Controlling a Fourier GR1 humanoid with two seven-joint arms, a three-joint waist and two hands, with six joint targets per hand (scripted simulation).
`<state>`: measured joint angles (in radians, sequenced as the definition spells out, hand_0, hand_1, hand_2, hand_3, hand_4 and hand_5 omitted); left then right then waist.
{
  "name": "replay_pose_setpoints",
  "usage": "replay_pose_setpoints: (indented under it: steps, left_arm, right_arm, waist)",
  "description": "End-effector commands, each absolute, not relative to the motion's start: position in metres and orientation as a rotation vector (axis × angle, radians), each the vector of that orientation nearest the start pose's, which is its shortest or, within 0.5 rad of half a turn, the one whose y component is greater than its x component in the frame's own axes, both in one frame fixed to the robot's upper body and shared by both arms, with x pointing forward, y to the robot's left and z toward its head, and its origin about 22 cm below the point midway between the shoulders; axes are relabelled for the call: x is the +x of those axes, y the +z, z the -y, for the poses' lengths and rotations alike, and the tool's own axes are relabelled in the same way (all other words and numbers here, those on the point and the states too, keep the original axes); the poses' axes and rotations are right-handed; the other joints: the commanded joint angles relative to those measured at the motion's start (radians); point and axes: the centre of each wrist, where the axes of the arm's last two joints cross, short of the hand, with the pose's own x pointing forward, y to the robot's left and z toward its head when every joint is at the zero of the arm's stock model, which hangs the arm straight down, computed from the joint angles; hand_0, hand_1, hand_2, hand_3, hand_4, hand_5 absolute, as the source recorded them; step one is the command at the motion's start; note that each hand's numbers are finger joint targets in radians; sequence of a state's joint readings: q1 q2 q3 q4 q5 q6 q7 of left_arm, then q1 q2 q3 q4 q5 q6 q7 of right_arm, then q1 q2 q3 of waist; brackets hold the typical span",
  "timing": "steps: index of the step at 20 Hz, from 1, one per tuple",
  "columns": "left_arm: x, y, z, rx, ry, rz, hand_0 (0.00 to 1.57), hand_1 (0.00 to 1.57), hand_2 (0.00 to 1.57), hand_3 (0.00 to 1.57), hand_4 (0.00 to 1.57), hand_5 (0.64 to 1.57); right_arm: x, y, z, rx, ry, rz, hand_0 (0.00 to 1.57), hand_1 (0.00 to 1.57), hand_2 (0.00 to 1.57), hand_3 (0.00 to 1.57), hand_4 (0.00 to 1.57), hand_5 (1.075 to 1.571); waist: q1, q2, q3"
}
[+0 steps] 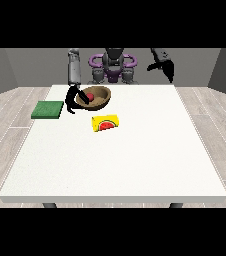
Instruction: Pick the cup and pour the ball into the bowl, then pick the bowl and place it on the pad
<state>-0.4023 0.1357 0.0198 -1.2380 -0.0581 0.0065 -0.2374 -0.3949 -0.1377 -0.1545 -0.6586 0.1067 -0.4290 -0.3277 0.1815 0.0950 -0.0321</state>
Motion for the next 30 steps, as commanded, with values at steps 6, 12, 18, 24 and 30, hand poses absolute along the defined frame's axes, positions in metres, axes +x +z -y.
replay_pose_setpoints:
  steps: [6,12,18,24,30]
  left_arm:
    - [0.308,-0.028,-0.291,0.196,-0.107,1.629,0.0,0.0,0.0,0.0,0.99,1.419]
    - [0.289,-0.038,-0.305,0.223,-0.089,1.525,0.0,0.0,0.0,0.0,1.0,1.407]
    - [0.293,-0.032,-0.29,0.216,-0.085,1.652,0.0,0.0,0.0,0.0,1.02,1.431]
    - [0.308,0.01,-0.327,0.148,-0.117,1.786,0.0,0.0,0.0,0.0,1.25,1.503]
    - [0.304,0.086,-0.433,0.235,-0.013,1.931,0.0,0.0,0.0,0.0,1.3,1.571]
  right_arm:
    - [0.338,-0.06,0.237,-0.559,0.113,1.047,1.57,1.57,1.57,0.97,0.82,1.564]
    - [0.341,-0.035,0.261,-0.529,0.101,0.982,1.57,1.57,1.57,0.74,0.81,1.567]
    - [0.341,0.001,0.333,-0.56,0.044,1.073,1.57,1.57,1.57,0.68,0.79,1.57]
    - [0.339,0.042,0.415,-0.649,-0.061,1.17,1.57,1.57,1.57,0.22,0.88,1.57]
    - [0.316,0.032,0.446,-0.668,-0.116,1.22,1.57,1.57,1.57,0.0,0.86,1.57]
  waist:
    - [-0.181,-0.204,0.03]
    - [-0.215,-0.302,0.0318]
    - [-0.193,-0.164,0.032]
    - [-0.105,-0.038,0.0326]
    - [-0.073,0.041,0.0326]
